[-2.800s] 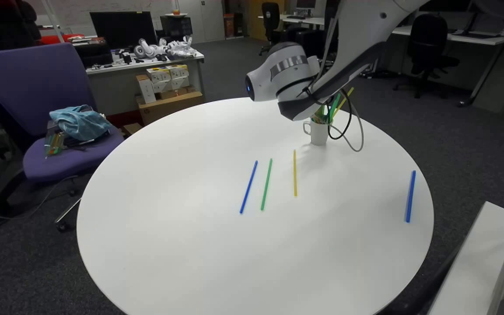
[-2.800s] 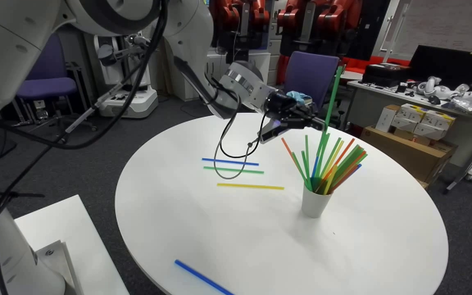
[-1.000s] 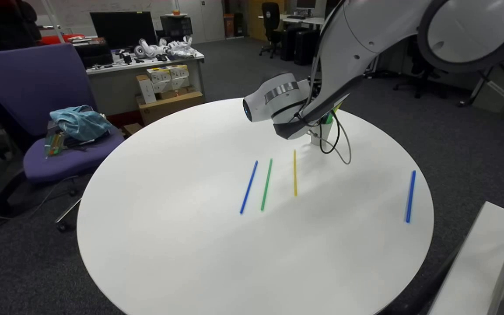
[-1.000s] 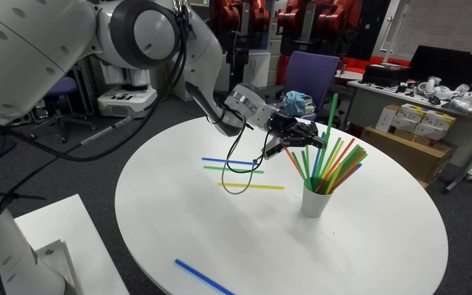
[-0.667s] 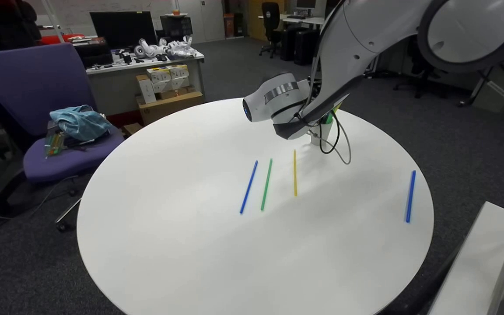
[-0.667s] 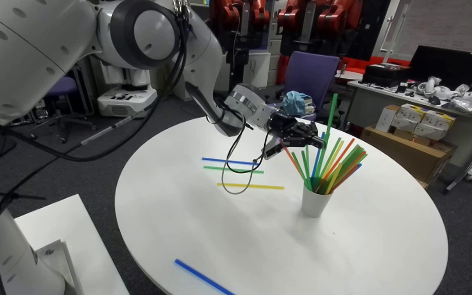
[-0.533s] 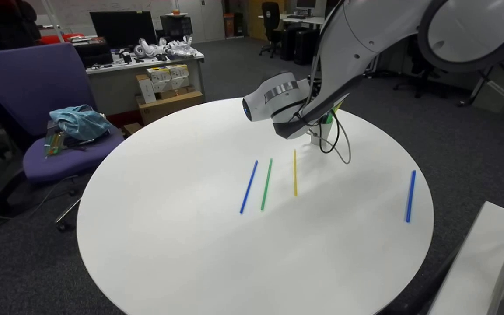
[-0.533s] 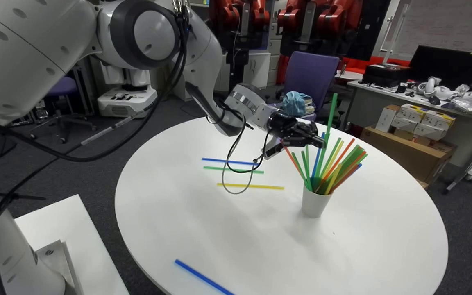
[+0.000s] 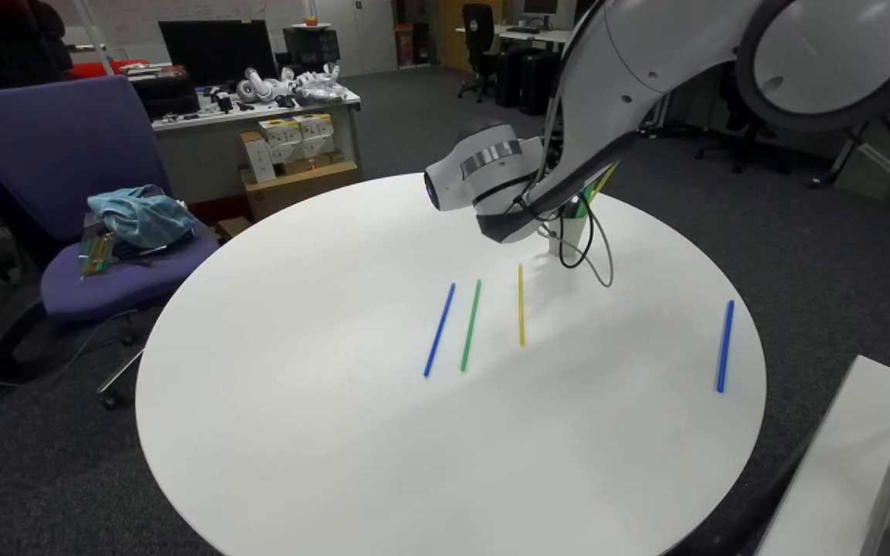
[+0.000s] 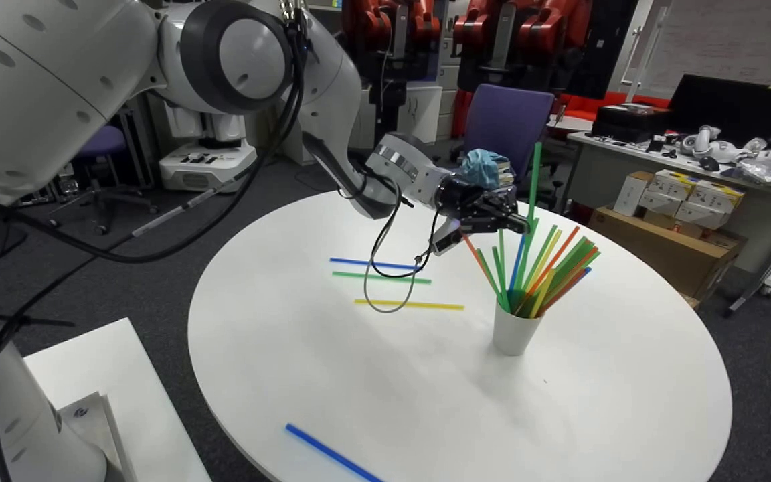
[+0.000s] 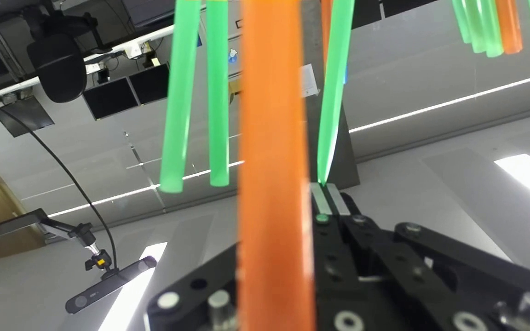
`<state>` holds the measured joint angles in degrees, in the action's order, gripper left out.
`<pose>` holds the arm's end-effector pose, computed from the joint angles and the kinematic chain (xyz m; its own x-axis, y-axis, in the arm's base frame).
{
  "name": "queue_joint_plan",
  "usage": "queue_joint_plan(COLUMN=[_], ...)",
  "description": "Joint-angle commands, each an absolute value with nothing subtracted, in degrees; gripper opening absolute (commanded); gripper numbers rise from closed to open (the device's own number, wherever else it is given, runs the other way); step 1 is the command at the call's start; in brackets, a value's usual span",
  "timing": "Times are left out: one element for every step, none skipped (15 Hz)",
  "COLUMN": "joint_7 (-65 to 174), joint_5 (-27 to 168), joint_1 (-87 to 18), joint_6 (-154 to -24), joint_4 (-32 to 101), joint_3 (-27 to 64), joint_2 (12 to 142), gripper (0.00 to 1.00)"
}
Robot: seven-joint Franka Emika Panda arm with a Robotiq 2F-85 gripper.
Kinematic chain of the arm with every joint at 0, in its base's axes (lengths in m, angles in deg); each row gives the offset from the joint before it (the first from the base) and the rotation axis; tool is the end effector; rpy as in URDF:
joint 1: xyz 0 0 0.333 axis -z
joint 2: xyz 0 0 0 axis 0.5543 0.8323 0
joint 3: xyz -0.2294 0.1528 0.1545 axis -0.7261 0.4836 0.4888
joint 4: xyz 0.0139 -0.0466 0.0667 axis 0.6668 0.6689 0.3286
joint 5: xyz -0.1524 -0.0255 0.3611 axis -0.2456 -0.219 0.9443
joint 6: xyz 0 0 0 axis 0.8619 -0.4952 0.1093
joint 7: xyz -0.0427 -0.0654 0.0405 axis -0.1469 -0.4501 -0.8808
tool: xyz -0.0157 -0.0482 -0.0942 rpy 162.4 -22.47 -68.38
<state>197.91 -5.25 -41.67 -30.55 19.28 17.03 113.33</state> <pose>0.6897 -0.0712 0.2317 -0.3002 0.1393 0.9436 -0.9288 0.1825 -0.3225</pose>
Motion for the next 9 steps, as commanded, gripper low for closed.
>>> queue_joint_plan(joint_7=[198.3,198.2,198.2,198.1,198.1,198.0,198.0,197.9,197.8], joint_5=[-6.5,-6.4,-6.4,-6.5,-6.5,-6.6,-6.6,-6.6,-6.6], joint_1=[-42.1,-42.2,-42.2,-42.2,-42.3,-42.3,-42.3,-42.3,-42.3], joint_6=[-27.1,-26.9,-26.7,-26.5,-26.4,-26.3,-26.3,-26.3,-26.3], joint_4=[16.0,15.7,15.4,15.0,14.7,14.4,14.1,13.7,13.5], joint_3=[16.8,16.8,16.8,16.8,16.7,16.6,16.6,16.5,16.5], joint_2=[116.6,117.3,118.0,118.8,119.5,120.1,120.6,121.0,121.3], gripper=[0.0,0.0,0.0,0.0,0.0,0.0,0.0,0.0,0.0])
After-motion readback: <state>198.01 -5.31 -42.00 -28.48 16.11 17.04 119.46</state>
